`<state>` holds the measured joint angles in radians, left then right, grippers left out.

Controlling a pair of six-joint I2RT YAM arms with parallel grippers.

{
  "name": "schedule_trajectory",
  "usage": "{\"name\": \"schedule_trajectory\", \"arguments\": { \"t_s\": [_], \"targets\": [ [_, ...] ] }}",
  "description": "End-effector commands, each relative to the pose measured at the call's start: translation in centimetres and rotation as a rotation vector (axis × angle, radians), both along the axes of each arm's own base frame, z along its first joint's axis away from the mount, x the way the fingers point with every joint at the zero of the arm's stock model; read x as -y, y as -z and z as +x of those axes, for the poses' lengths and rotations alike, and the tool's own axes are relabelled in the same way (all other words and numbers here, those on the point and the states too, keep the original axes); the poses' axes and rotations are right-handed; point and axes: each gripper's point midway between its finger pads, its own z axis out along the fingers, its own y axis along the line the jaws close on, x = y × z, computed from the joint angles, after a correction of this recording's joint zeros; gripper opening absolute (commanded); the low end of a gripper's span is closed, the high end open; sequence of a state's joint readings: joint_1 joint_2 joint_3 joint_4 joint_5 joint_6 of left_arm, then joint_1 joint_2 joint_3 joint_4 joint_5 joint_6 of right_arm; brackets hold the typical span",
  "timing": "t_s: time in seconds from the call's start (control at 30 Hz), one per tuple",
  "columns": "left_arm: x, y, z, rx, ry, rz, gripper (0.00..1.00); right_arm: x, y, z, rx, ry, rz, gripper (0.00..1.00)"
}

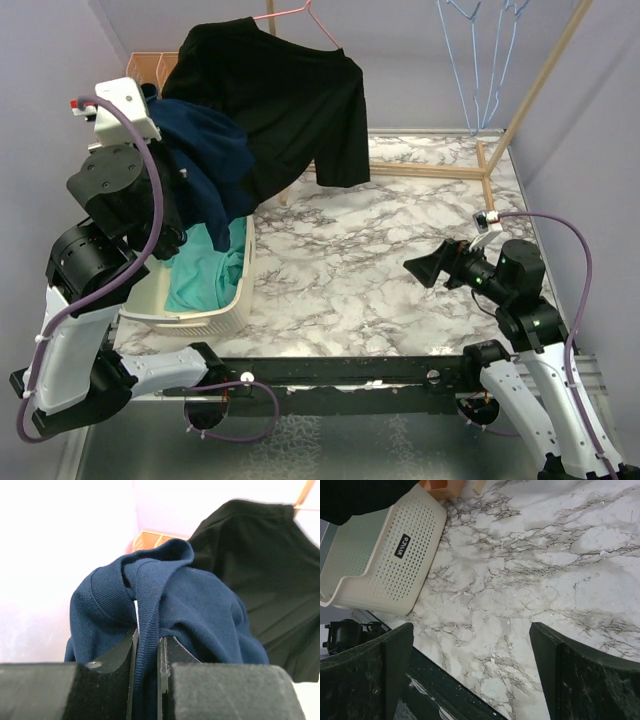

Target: Remove the t-shirt from the hanger

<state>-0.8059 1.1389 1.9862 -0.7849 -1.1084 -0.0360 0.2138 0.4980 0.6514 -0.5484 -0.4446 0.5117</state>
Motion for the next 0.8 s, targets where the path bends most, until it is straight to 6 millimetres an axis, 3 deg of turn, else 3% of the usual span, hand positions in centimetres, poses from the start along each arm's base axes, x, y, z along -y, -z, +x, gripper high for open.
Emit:
{"name": "schedule_trajectory", "arguments": {
  "t_s": [0.0,0.1,0.23,0.37,0.4,0.43,0.5,0.57,0.63,0.7,0.73,0.77],
  "targets": [
    [-2.2,2.8,-1.1,-0.059,-0.103,0.057,0.00,-0.5,-0.7,0.2,0.043,-0.033,0.018,1.00],
    [-2.0,4.7,-2.1,-0.059,-0.018,-0.027,0.00,-0.4,-0.6,0.0,0.044,-0.030,0.014,1.00],
    [-0.4,5.8,-3.0,-0.082,0.133,-0.109,0.00,-0.4,-0.3,0.0,0.033,-0.031,0.011,1.00],
    [3.1,6.0,-3.1,-0.113,0.335,-0.144,0.01,-0.5,-0.1,0.3,0.028,-0.028,0.025,1.00],
    [4.6,5.9,-3.2,-0.117,0.415,-0.143,0.07,-0.7,0.0,0.3,0.023,-0.032,0.030,1.00],
    [6.2,5.8,-3.4,-0.121,0.504,-0.141,0.18,-0.8,0.0,0.4,0.021,-0.037,0.036,1.00],
    [7.7,5.5,-3.9,-0.123,0.594,-0.159,0.33,-0.9,0.0,0.3,0.018,-0.044,0.041,1.00],
    [7.6,4.8,-4.3,-0.106,0.608,-0.183,0.51,-0.8,-0.1,0.3,0.019,-0.041,0.036,1.00],
    [7.0,3.3,-5.2,-0.046,0.625,-0.228,0.58,-0.6,0.0,0.4,0.020,-0.031,0.029,1.00],
    [7.5,1.2,-6.4,0.031,0.708,-0.278,0.58,-0.5,0.1,0.5,0.018,-0.023,0.026,1.00],
    [8.0,0.2,-6.9,0.069,0.756,-0.302,0.53,-0.6,0.3,0.5,0.011,-0.024,0.027,1.00],
    [8.6,-0.9,-7.5,0.104,0.807,-0.323,0.42,-0.6,0.4,0.6,0.006,-0.025,0.031,1.00]
  ]
}}
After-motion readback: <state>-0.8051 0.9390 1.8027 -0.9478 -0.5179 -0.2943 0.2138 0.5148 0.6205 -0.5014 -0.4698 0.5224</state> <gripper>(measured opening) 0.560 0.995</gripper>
